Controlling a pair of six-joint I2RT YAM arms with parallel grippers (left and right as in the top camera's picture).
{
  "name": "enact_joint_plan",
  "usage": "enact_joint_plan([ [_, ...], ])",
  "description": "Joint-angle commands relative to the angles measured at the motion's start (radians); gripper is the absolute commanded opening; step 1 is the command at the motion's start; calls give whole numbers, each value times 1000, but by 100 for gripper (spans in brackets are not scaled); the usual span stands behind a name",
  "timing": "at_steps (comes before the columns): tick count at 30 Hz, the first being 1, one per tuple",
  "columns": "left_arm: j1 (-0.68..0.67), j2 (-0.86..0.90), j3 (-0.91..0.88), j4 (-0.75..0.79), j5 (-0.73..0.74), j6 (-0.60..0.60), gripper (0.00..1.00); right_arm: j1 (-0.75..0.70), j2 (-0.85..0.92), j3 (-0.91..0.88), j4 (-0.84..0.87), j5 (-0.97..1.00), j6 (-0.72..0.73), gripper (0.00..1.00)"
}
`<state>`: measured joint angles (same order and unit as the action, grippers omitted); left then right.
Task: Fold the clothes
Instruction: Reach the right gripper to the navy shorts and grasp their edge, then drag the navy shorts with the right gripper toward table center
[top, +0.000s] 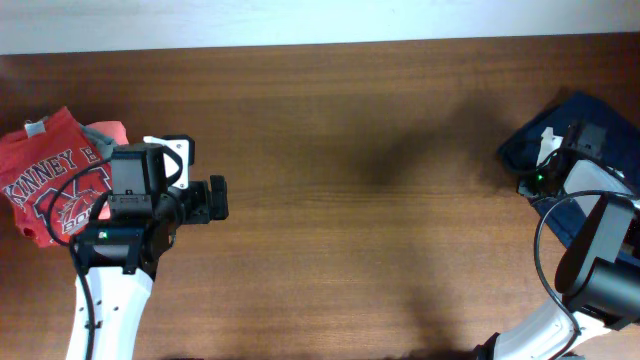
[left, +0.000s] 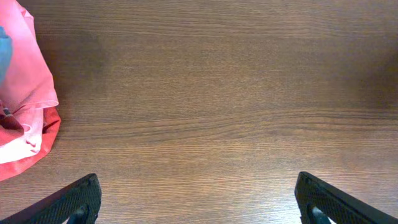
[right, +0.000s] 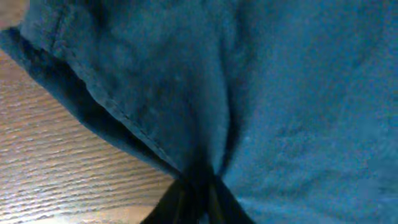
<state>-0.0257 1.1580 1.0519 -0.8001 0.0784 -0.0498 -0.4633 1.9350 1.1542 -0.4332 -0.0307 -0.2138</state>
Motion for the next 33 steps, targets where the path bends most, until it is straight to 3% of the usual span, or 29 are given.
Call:
enact_joint_plan([
  [1, 3, 2, 25, 5, 7, 1, 99, 30, 42, -11, -25, -54, 8, 8],
  [8, 3, 2, 25, 41, 6, 1, 99, 259, 35, -9, -63, -117, -57, 6],
  [13, 3, 2, 25, 51, 6, 1, 99, 636, 35, -9, -138, -116, -111, 7],
  [20, 3, 2, 25, 55, 4, 1, 99, 1002, 34, -7, -199, -85, -83, 7],
  [24, 3, 2, 25, 59, 4, 1, 99, 1107, 27, 29, -233, 15, -28, 7],
  [27, 3, 2, 25, 59, 4, 1, 99, 1127, -8, 84, -286, 11, -13, 22],
  [33, 2, 5, 25, 76, 9, 1, 99, 1120, -142, 216, -402, 41, 16, 37],
])
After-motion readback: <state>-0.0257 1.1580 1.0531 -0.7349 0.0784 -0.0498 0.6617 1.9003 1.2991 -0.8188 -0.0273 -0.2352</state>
